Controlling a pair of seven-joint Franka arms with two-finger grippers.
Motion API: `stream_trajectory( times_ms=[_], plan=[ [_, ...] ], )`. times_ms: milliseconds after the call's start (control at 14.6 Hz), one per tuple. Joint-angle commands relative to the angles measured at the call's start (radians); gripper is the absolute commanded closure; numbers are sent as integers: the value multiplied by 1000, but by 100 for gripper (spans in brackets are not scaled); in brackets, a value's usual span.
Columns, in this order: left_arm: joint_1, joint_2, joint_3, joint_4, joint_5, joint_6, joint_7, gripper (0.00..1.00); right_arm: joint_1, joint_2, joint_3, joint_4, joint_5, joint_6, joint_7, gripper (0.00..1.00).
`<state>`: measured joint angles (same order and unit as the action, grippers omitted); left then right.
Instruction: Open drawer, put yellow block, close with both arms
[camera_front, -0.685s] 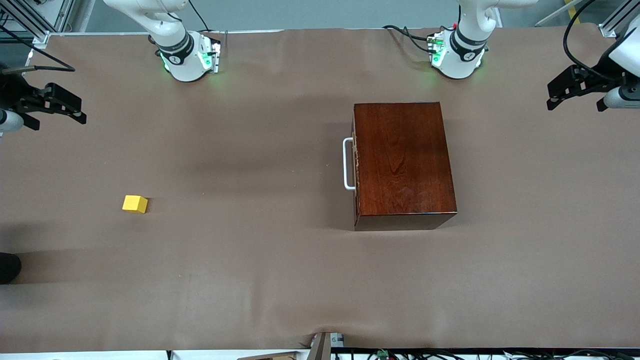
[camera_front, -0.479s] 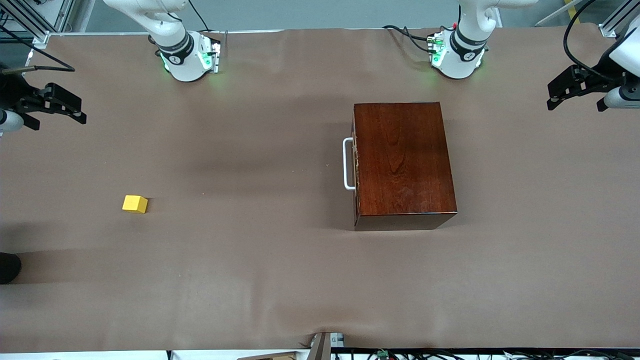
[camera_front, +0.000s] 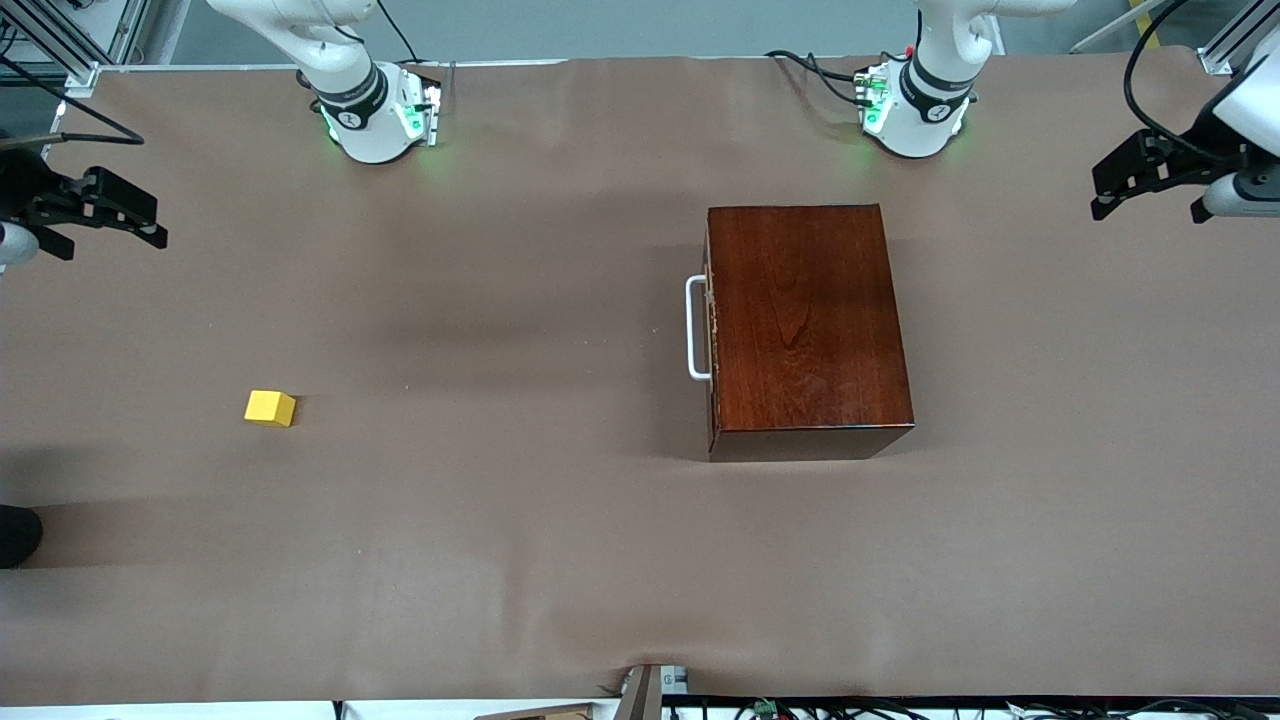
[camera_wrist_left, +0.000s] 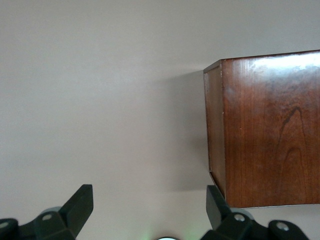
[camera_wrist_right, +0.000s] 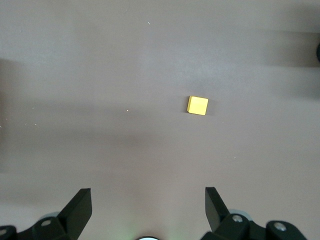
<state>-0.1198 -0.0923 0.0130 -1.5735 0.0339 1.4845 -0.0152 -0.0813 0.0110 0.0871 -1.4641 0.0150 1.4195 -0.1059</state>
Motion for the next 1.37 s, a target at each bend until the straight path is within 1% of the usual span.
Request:
stream_trajectory(
  times_ms=[0, 137, 342, 479, 616, 685, 958, 1095, 1164, 1301],
  plan=[
    [-12, 32, -31, 26, -44, -21, 14, 0, -18, 6, 13, 8, 5, -11, 12, 0],
    [-17, 57, -71, 27, -54, -21, 3, 0, -18, 6, 13, 8, 5, -10, 11, 0],
    [-18, 107, -178, 27, -51, -18, -144, 0, -18, 6, 13, 8, 5, -10, 11, 0],
    [-18, 170, -261, 50, -52, -12, -221, 0, -18, 6, 13, 8, 5, -10, 11, 0],
    [-21, 248, -329, 84, -42, 6, -332, 0, -18, 7, 13, 8, 5, -10, 11, 0],
    [-35, 282, -352, 101, -39, 34, -382, 0, -18, 7, 13, 8, 5, -10, 11, 0],
    [-151, 413, -354, 159, -34, 132, -569, 0, -18, 7, 13, 8, 5, -10, 12, 0],
    [-207, 465, -352, 177, -10, 192, -647, 0, -18, 7, 13, 8, 5, -10, 11, 0],
    [-237, 500, -350, 203, 9, 223, -699, 0, -18, 7, 13, 8, 5, -10, 11, 0],
    [-306, 603, -341, 301, 61, 258, -810, 0, -18, 7, 13, 8, 5, -10, 11, 0]
  ],
)
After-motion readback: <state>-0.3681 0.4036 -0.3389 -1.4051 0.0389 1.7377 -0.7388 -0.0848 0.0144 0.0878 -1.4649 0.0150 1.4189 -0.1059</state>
